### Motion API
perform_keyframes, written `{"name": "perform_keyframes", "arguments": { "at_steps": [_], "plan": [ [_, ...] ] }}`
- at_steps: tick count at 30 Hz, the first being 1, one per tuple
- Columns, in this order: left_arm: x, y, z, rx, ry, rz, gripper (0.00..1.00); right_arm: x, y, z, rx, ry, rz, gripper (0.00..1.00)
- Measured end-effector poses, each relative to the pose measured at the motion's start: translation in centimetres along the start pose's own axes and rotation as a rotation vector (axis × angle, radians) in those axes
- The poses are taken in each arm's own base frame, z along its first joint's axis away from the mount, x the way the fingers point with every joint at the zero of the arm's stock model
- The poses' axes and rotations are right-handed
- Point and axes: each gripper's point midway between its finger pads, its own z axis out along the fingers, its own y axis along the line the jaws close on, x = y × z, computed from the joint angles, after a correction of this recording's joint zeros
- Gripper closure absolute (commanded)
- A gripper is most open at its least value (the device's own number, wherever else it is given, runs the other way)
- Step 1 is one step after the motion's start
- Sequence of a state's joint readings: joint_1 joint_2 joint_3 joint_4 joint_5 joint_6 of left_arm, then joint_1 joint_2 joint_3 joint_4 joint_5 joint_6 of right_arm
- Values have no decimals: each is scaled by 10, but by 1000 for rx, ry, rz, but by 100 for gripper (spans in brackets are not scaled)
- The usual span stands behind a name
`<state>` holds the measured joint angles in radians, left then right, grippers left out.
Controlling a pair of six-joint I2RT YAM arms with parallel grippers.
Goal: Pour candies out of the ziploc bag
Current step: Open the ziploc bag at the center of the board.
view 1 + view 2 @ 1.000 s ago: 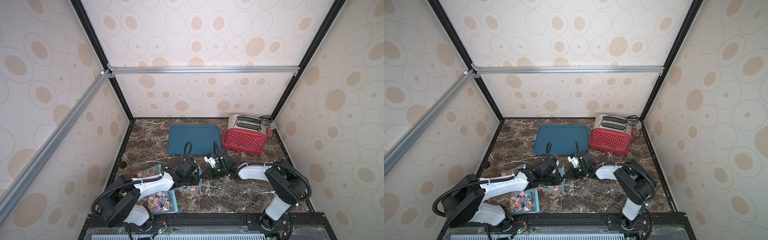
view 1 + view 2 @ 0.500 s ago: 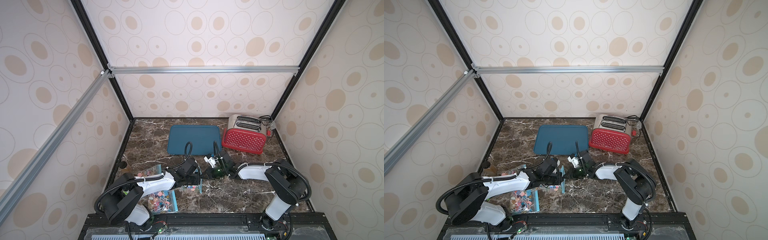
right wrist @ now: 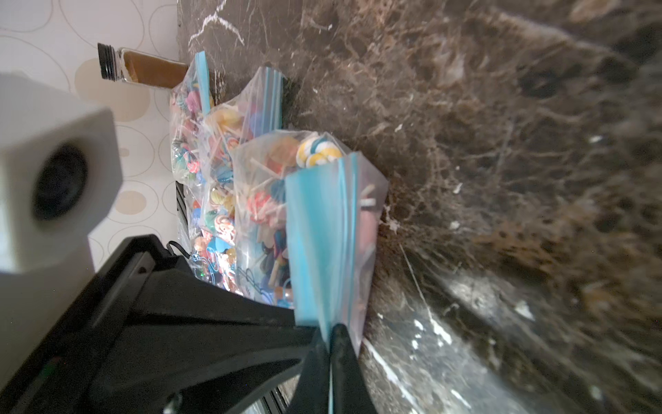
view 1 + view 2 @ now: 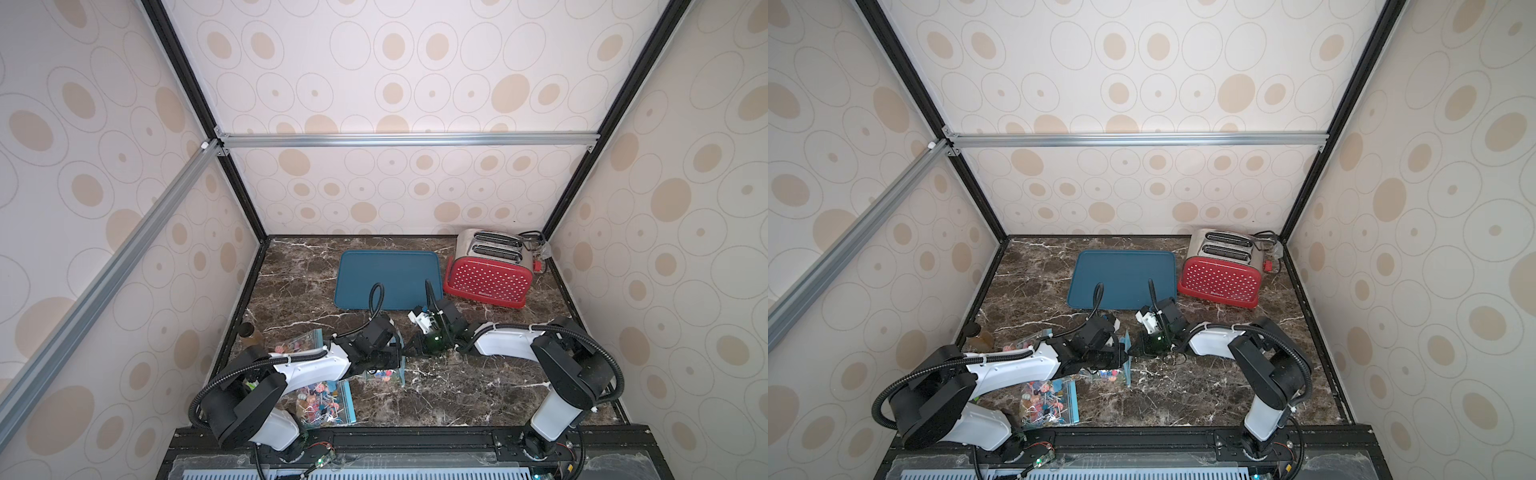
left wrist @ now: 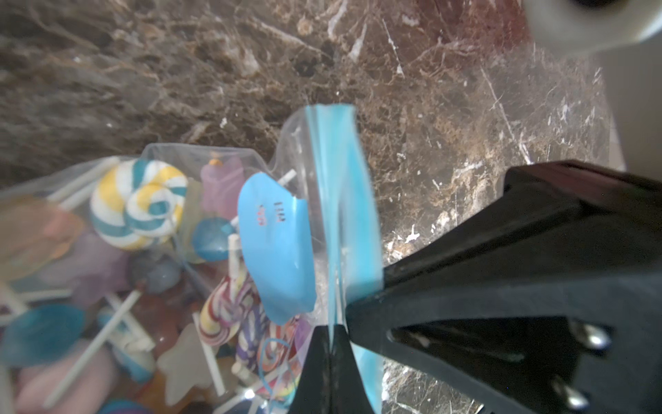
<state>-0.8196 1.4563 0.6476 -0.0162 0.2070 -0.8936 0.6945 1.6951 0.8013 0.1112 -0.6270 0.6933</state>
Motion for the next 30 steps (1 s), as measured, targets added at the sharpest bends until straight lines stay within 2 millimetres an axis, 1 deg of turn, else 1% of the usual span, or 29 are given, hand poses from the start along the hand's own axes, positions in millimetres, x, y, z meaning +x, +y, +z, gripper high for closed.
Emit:
{"name": "perform_keyframes", "arguments": {
  "at_steps": [5, 9, 20, 30],
  "plan": [
    [-2, -1, 0, 4, -7, 1, 100, -10, 6, -1, 10, -12, -5, 84],
    [-2, -2, 0, 6, -10, 1, 100, -13, 5, 1, 24, -11, 0, 82],
    [-3, -2, 0, 6, -11, 1, 100, -7, -8, 1, 82, 8, 16, 81],
    [-3, -1, 0, 5, -12, 1, 100, -4, -15, 7, 96, 28, 28, 83]
  ]
}}
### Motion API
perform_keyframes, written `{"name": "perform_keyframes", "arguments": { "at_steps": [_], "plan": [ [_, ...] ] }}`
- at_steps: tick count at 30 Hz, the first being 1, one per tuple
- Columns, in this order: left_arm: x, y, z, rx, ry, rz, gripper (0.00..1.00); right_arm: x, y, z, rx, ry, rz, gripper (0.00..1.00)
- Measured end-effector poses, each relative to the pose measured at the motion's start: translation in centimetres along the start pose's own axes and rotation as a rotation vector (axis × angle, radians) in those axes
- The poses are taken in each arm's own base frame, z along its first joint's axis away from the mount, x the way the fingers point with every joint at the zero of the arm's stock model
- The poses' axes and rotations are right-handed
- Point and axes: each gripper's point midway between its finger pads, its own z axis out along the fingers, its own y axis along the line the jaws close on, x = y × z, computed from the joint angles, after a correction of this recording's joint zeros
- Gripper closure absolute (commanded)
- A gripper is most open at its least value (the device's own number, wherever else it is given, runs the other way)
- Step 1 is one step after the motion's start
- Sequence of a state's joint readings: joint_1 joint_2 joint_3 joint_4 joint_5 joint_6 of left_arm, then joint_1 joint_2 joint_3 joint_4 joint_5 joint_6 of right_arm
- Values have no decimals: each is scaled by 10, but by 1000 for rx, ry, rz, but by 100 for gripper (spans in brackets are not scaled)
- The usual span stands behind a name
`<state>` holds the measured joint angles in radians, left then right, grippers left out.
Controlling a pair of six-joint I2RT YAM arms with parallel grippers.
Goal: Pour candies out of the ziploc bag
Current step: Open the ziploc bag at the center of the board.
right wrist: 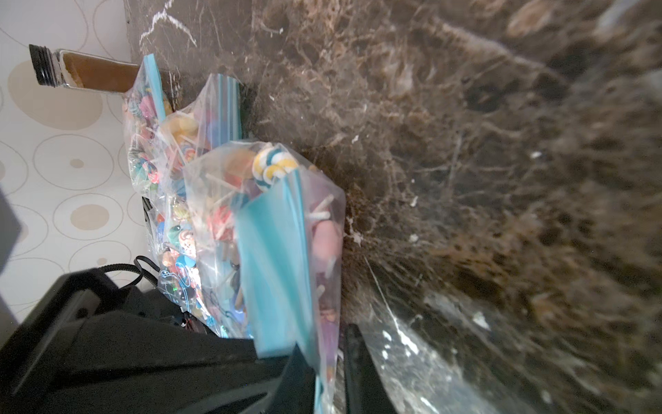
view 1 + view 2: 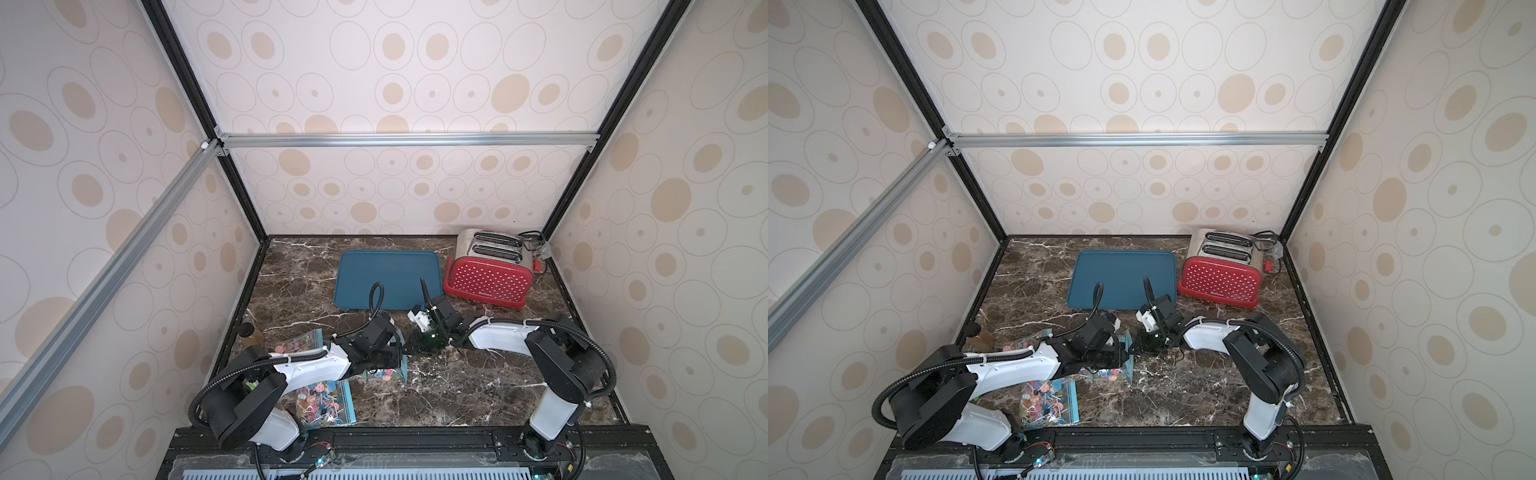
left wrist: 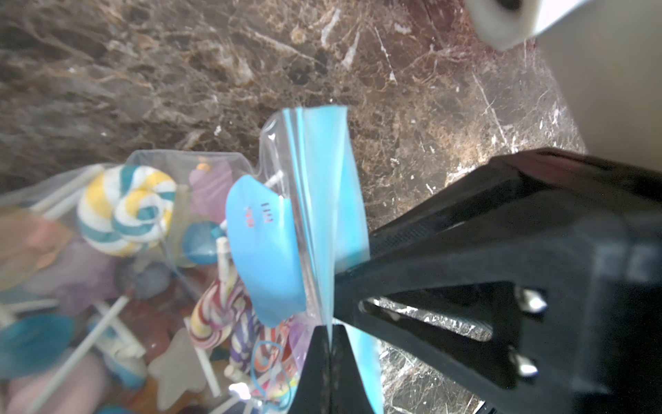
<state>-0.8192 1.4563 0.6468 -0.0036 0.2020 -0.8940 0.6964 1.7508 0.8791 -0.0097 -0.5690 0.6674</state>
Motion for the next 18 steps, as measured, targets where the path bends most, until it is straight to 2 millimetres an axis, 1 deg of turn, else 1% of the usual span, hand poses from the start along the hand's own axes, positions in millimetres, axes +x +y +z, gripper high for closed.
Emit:
{"name": "perform_keyframes", "arguments": {
  "at_steps": [6, 11, 16, 18],
  "plan": [
    [0, 1, 0, -3, -1, -1, 100, -1, 3, 1, -4, 0, -6, 85],
    [0, 1, 0, -3, -2, -1, 100, -1, 4, 1, -7, 2, -8, 91],
    [-1, 2, 0, -10, -5, -5, 100, -1, 5, 5, -12, 11, -11, 100],
    [-1, 3, 0, -14, -6, -9, 100, -1, 5, 6, -11, 14, -10, 100]
  ]
}}
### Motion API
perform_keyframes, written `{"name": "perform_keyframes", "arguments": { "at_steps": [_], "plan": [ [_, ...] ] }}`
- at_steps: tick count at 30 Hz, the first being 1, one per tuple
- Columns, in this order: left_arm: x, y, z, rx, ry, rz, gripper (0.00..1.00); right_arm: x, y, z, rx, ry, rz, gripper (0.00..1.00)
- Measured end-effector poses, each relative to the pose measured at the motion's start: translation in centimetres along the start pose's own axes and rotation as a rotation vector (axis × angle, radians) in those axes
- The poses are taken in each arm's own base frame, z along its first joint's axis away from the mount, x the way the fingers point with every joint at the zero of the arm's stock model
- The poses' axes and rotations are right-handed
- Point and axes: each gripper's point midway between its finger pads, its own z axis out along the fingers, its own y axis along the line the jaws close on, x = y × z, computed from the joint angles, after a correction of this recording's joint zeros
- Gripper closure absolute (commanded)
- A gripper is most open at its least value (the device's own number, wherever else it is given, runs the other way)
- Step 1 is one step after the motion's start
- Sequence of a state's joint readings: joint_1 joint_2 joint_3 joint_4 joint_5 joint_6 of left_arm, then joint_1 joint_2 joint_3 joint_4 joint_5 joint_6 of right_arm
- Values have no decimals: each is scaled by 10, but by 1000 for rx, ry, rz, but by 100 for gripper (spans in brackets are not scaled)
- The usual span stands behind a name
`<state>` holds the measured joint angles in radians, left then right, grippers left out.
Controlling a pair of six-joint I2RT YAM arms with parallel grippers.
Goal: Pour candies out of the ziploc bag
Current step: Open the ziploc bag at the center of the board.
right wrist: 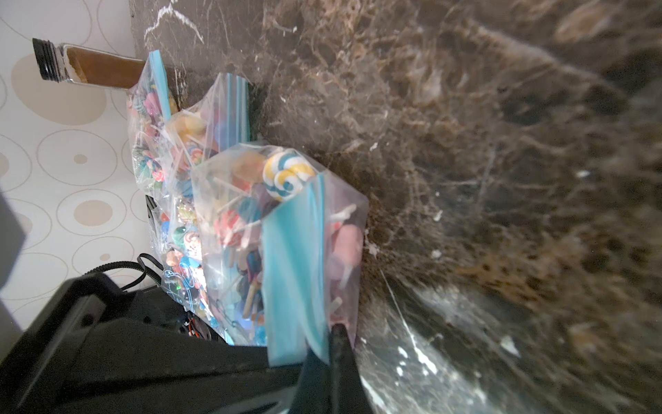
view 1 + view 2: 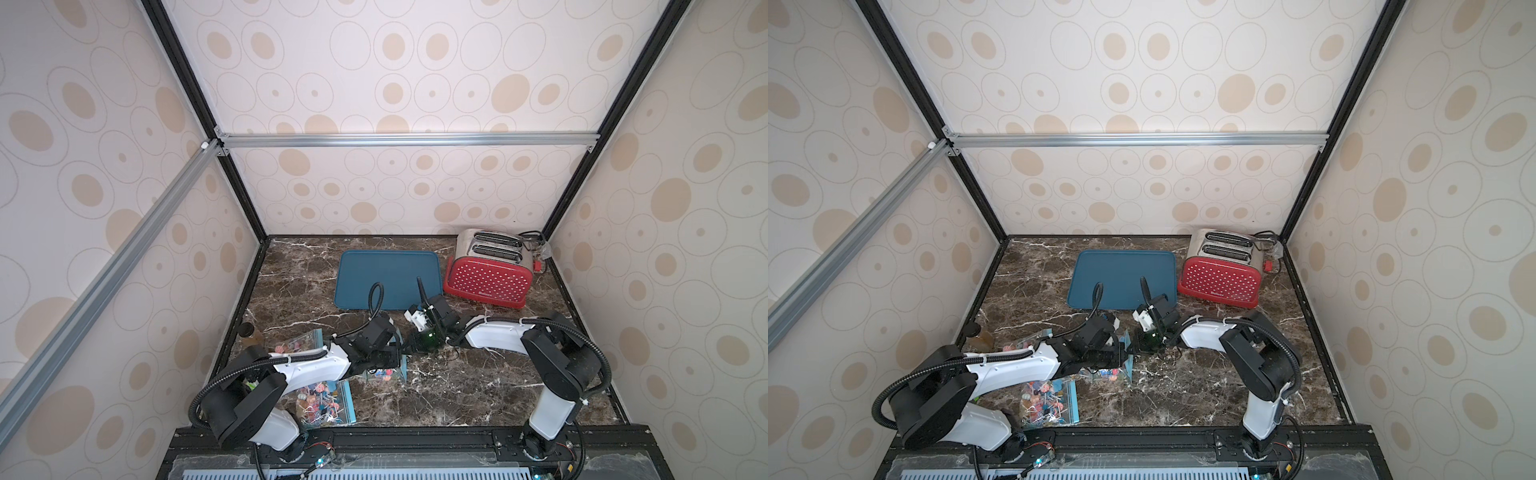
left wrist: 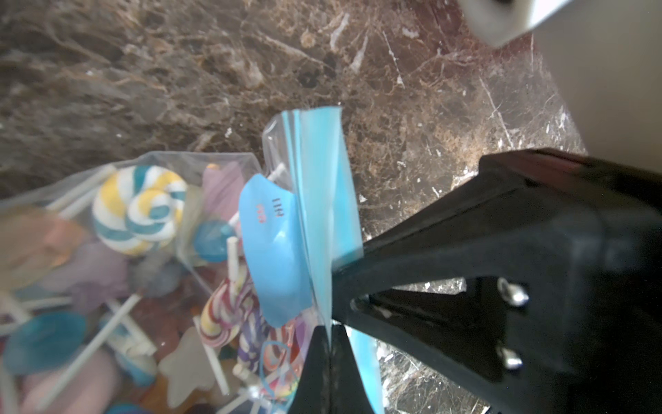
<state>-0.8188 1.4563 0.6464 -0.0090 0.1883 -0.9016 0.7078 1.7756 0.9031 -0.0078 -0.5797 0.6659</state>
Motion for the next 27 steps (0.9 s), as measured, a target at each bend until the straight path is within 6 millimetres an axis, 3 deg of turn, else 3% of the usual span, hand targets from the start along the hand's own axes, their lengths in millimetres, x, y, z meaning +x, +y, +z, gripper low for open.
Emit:
{"name": "perform_keyframes", "arguments": {
  "at_steps": [7, 20, 27],
  "plan": [
    [0, 10, 3, -45, -5, -31, 100, -1, -1, 1, 43, 1, -10, 100],
    [-1, 13, 11, -92, -24, -112, 100, -3, -13, 5, 290, -13, -115, 100],
    [-5, 19, 10, -126, -54, -137, 100, 1, -34, 0, 425, -2, -116, 100]
  ]
}}
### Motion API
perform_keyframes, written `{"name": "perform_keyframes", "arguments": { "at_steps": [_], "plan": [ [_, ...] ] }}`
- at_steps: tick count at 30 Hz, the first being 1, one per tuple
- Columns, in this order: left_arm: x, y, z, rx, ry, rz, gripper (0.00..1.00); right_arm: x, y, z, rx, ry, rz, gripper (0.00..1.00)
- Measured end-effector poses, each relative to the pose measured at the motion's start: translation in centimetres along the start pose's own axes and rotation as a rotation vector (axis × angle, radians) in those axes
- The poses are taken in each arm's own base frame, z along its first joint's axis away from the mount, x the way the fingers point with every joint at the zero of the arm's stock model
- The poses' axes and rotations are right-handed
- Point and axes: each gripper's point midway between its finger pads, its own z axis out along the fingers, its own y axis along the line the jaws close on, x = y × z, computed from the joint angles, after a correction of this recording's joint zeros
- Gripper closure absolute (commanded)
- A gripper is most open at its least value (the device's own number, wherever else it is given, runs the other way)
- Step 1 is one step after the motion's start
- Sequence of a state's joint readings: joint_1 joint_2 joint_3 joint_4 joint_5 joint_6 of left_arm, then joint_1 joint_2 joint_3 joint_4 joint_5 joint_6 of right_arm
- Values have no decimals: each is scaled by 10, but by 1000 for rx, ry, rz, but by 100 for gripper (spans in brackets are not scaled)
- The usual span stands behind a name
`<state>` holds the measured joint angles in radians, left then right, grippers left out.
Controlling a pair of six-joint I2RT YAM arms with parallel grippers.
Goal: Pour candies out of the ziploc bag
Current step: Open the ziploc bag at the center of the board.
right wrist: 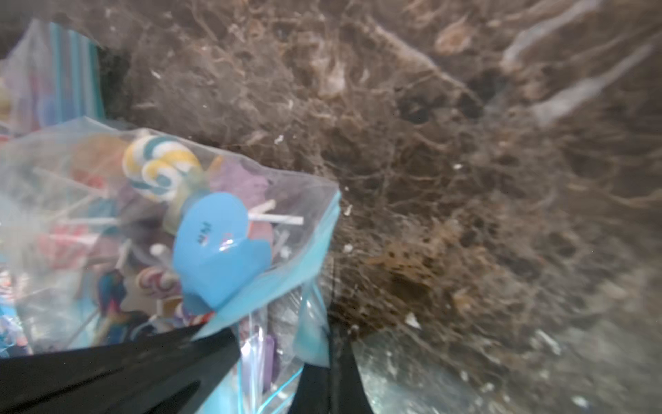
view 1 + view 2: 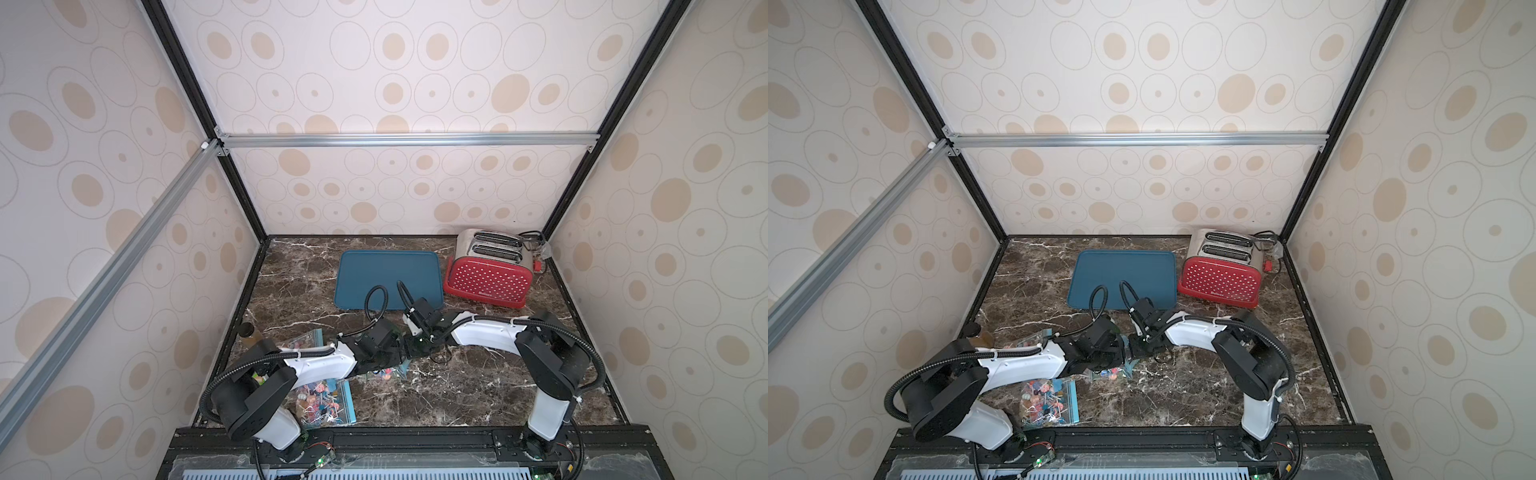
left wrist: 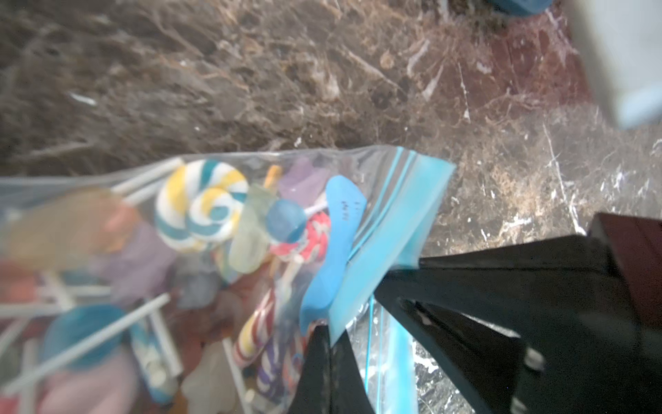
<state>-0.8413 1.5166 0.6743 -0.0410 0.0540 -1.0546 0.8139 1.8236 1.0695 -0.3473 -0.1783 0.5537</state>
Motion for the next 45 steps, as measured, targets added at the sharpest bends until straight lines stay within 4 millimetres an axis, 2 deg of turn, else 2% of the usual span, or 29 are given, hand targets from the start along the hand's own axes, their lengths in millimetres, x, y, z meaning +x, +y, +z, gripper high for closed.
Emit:
{"name": "perform_keyframes", "arguments": {
  "at_steps": [11, 20, 30, 32, 35, 37, 45],
  "plan": [
    [-3, -5, -5, -9, -6, 0, 100, 1, -3, -2, 37, 1, -16, 100],
    [-28, -44, -47, 66, -43, 55, 100, 9, -13, -17, 91, 13, -22, 100],
    [-19, -34, -57, 26, -3, 107, 100, 15, -29, -39, 178, -4, -21, 100],
    [-19, -36, -57, 32, 4, 120, 100, 16, -33, -42, 198, -4, -20, 92],
    [-20, -46, -55, 49, 21, 142, 100, 18, -35, -47, 213, -4, -9, 73],
    [-21, -53, -51, 62, 37, 156, 100, 19, -36, -52, 220, -6, -7, 66],
    [-17, -75, -38, 109, 102, 206, 100, 12, -35, -86, 191, -72, 33, 60]
  ]
}}
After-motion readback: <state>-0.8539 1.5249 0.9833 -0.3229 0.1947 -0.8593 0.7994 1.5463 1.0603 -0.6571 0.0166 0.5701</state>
